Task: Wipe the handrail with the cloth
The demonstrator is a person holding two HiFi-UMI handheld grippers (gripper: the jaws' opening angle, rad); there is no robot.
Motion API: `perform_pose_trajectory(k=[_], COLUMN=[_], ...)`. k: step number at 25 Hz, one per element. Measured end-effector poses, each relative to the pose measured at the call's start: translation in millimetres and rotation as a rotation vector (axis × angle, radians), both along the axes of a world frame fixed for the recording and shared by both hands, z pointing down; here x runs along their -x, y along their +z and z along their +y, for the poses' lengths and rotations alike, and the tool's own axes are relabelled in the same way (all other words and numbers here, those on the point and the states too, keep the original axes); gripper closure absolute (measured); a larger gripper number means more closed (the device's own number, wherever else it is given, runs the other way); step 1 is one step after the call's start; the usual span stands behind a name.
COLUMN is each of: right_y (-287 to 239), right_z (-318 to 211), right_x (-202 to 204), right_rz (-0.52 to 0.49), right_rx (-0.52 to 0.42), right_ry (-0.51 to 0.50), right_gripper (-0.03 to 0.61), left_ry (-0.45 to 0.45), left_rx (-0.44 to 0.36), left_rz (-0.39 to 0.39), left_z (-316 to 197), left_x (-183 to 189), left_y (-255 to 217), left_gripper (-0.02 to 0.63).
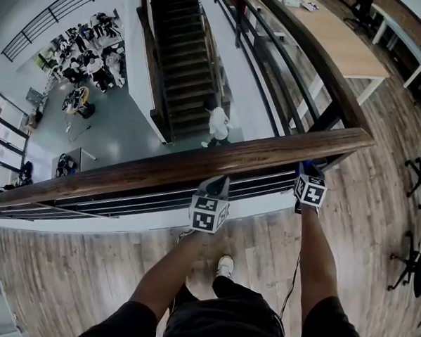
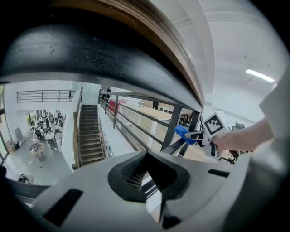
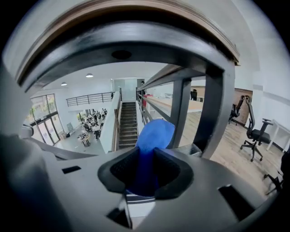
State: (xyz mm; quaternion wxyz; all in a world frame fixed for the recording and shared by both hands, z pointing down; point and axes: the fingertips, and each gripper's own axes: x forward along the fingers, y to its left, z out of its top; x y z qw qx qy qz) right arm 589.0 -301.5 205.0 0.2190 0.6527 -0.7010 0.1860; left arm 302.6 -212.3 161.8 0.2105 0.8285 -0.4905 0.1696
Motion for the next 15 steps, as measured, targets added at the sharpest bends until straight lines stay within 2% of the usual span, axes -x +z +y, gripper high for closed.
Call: perform_pose_trajectory(k=[9,13,15], right_y=[3,7,-5], right_z=[-30,-22,-19], right_x=[-65,-70,-56], right_rz=[0.024,0.038,0.047], right_rx=[0.032,0.052,0.031], right_ry=[0.078,0.117,0.1], right_gripper=[0.479,0.479,0.479], left_ry=[-0.004,-0.021,-0.043], left_rx=[0.024,0.045,0.048], left_rz=[0.007,0.002,0.019], left_z=[0,14,19], left_x=[-6,12,24], left_y=[7,11,5], left_gripper=[0.611,0.611,0.611])
